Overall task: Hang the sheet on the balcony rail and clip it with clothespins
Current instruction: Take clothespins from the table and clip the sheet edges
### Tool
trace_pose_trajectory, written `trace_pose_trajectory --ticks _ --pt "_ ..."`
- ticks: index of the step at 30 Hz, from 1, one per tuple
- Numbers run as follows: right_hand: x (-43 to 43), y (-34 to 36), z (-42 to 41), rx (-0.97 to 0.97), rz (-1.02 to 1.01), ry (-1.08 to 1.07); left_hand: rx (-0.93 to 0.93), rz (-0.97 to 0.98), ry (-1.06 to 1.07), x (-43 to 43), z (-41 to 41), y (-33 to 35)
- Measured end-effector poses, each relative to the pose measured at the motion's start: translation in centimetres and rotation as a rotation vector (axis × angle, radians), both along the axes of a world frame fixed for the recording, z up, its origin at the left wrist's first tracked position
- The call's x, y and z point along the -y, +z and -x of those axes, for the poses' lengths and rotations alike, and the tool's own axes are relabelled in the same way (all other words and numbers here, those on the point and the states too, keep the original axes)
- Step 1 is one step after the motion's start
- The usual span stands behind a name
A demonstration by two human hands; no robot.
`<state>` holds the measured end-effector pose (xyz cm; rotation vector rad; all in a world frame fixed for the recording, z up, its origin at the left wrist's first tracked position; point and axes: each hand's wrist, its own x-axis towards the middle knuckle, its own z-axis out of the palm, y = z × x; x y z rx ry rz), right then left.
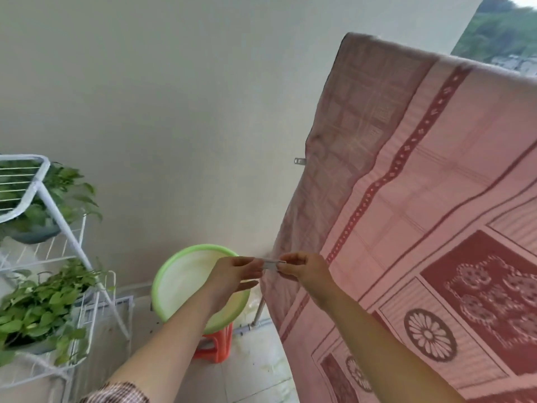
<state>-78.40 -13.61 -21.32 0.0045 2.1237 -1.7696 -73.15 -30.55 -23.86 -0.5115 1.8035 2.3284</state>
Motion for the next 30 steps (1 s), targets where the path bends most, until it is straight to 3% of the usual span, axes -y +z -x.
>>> trace_pose_trajectory --ticks 3,9,17,20,22,25,30 --pt "2.4 -1.1 4.9 -0.047 -0.153 -0.017 -0.015 0.041 -0.006 3.4 5.8 -1.4" --pt "5.2 -2.3 13.3 -0.239 -0.756 0.087 -0.045 0.179 -0.066 9.3 18.2 -4.3" --pt "7.6 -4.0 20.6 -0.624 -1.481 0.584 -0.034 0.21 -0.199 10.7 29.3 -8.6" --pt "8.7 -3.1 23.4 -0.721 -1.716 0.654 -0.015 0.173 -0.209 10.3 31.5 -10.3" --pt "10.0 -1.7 24.9 -0.573 -1.867 0.728 0.012 0.112 -0.213 9.8 32.6 -11.2" --pt "11.3 -0.2 26.7 -0.206 -1.922 0.759 0.039 0.044 -0.247 9.2 33.7 -12.0" --pt "12.1 -0.4 29.0 0.232 -1.963 0.77 0.077 -0.068 -0.292 8.2 34.7 -12.6"
